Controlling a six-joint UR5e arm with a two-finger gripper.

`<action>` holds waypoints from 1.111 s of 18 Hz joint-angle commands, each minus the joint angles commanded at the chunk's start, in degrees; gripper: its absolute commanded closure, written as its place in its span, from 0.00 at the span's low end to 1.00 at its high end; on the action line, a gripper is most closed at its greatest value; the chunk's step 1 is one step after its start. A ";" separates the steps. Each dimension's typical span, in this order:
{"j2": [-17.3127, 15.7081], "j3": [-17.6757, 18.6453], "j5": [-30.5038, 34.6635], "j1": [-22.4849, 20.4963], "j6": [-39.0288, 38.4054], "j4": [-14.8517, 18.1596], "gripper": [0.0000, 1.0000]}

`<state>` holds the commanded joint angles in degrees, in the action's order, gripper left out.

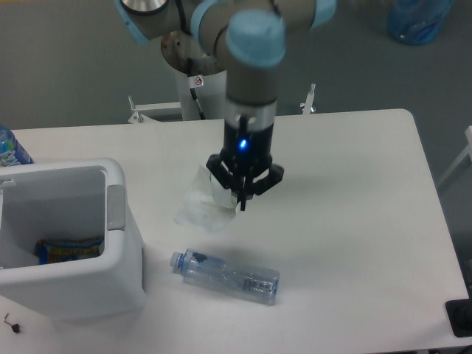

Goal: Place the trash in the trash can
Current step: 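Lift the tissue and carry it over the white trash bin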

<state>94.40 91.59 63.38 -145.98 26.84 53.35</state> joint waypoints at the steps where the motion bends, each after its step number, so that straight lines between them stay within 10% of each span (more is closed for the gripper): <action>1: -0.44 -0.71 -0.89 -0.18 -2.73 -0.26 0.93; 7: -0.79 -5.19 -2.65 1.22 -18.29 -0.70 0.93; 20: -2.91 -1.77 -2.65 18.53 -26.92 -0.88 0.92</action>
<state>91.49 89.82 60.73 -127.45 -0.09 52.47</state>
